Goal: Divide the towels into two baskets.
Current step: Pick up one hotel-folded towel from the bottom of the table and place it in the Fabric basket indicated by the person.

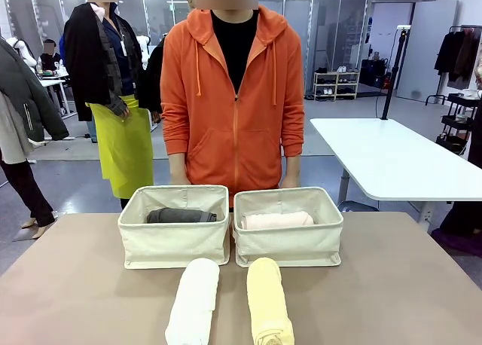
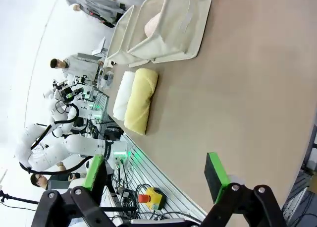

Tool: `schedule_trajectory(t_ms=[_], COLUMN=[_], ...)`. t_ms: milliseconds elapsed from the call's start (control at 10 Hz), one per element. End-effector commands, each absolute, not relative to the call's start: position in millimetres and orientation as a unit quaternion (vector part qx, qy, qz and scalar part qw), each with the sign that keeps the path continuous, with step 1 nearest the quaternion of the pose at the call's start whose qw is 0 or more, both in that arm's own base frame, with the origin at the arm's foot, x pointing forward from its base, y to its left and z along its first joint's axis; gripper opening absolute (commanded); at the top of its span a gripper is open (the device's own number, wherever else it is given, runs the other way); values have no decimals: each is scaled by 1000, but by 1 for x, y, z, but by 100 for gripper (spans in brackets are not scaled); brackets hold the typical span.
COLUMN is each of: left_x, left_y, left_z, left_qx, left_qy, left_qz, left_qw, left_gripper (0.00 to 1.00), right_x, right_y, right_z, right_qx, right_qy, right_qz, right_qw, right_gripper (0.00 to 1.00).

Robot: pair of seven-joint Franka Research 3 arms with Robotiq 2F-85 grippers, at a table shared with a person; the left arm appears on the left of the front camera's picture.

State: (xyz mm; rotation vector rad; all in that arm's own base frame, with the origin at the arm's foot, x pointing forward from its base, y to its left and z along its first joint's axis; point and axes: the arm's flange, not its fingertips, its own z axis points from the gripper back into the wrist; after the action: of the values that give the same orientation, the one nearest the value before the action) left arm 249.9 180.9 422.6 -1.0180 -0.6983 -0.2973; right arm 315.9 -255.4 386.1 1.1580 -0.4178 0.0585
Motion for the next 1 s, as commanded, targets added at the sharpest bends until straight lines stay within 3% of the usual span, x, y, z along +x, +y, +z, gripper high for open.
schedule_trajectory(t_ms=[0,900], left_x=[248,248], left_y=[182,182], left_z=[425,425], left_qx=[-480,-480], left_qy=[-334,-334], left_qz=[-142,-142], left_qw=[798,798], left_gripper=[100,100], right_x=[326,326], right_y=[-255,-255], right_z=[392,392], right_qx=[537,537], right_qy=[-189,-189], right_qz=[47,47], right_qw=[821,821], right_gripper=[100,100])
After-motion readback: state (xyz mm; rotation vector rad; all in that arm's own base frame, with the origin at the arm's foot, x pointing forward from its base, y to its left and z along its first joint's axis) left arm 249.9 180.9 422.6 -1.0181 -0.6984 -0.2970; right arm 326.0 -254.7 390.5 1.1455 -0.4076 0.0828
